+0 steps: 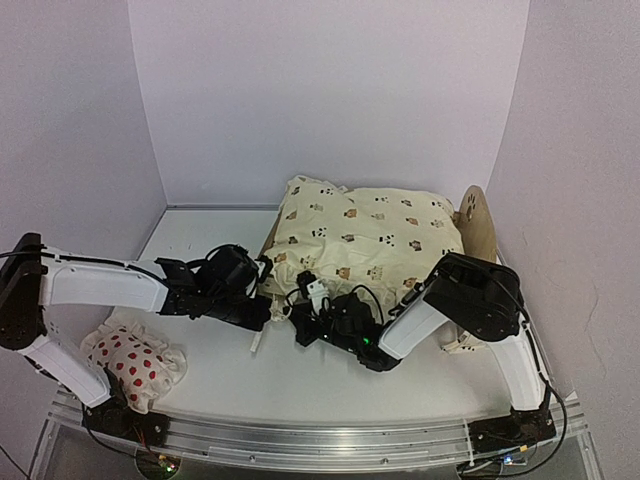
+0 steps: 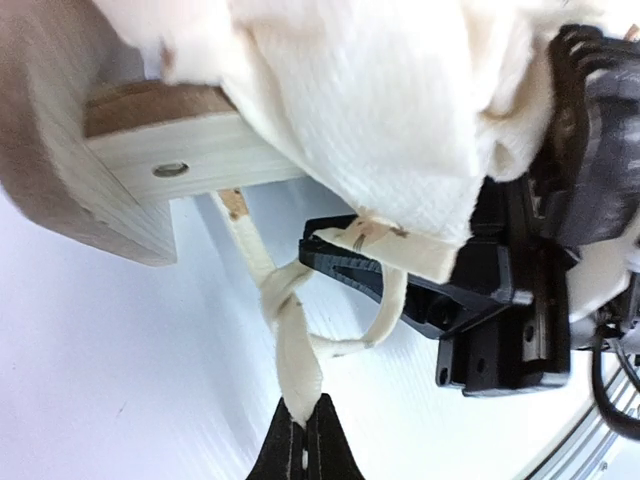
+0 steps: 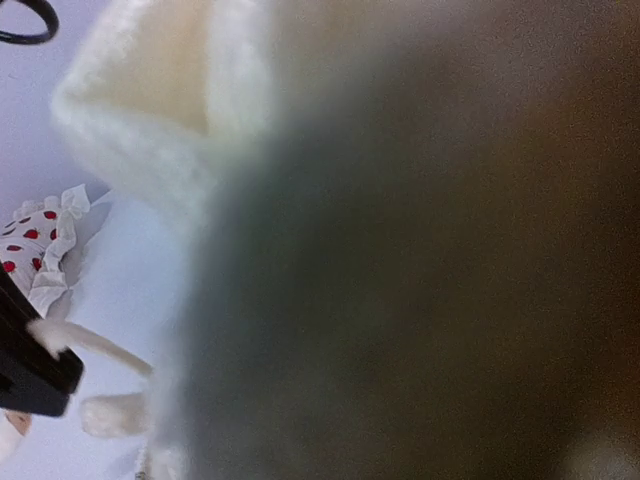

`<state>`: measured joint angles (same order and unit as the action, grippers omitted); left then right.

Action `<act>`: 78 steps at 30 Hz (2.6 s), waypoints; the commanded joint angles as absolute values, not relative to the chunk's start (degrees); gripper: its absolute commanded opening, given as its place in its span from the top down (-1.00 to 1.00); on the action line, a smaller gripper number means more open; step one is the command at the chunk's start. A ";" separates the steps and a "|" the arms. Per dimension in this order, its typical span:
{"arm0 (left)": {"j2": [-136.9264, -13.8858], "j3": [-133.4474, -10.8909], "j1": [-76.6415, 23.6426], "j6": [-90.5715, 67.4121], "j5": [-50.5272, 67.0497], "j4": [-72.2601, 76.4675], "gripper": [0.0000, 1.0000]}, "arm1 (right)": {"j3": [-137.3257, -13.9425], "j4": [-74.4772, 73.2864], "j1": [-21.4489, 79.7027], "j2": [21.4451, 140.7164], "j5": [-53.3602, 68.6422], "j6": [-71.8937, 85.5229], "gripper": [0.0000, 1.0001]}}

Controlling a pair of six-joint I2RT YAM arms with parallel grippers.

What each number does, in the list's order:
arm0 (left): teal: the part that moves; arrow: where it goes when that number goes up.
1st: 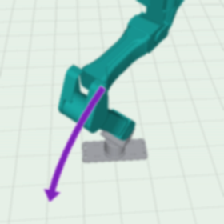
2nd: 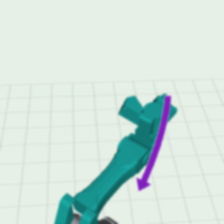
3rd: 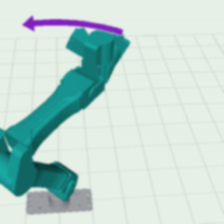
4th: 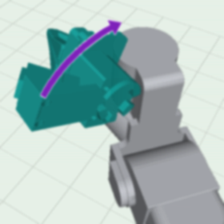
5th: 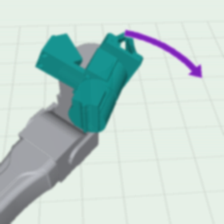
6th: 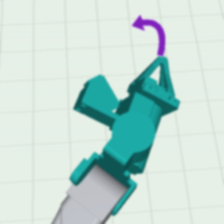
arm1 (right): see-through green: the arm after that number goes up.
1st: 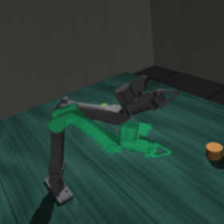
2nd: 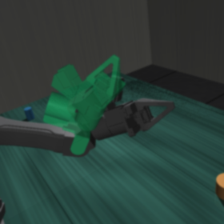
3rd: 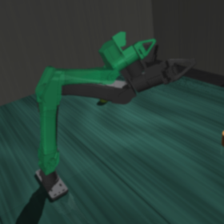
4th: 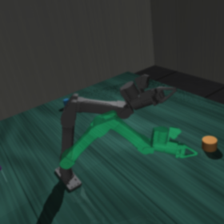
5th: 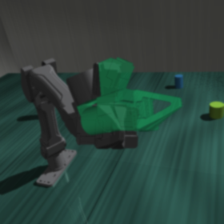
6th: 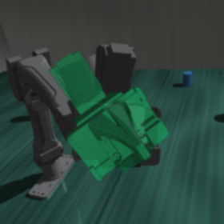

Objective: Set up the pet bed

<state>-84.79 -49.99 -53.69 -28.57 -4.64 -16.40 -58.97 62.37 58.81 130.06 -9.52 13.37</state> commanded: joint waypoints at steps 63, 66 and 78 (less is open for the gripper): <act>-76.06 -53.00 -39.10 -32.53 -9.47 -33.10 1.00 | -35.95 60.01 58.25 120.85 -25.47 29.82 1.00; -77.92 -52.68 -39.09 -31.83 -9.20 -30.18 0.99 | -35.48 60.03 58.23 120.24 -23.64 30.01 0.86; -80.09 -65.23 -39.11 -25.02 -6.54 -30.59 -0.15 | -24.78 57.09 58.87 106.00 -15.40 29.55 0.03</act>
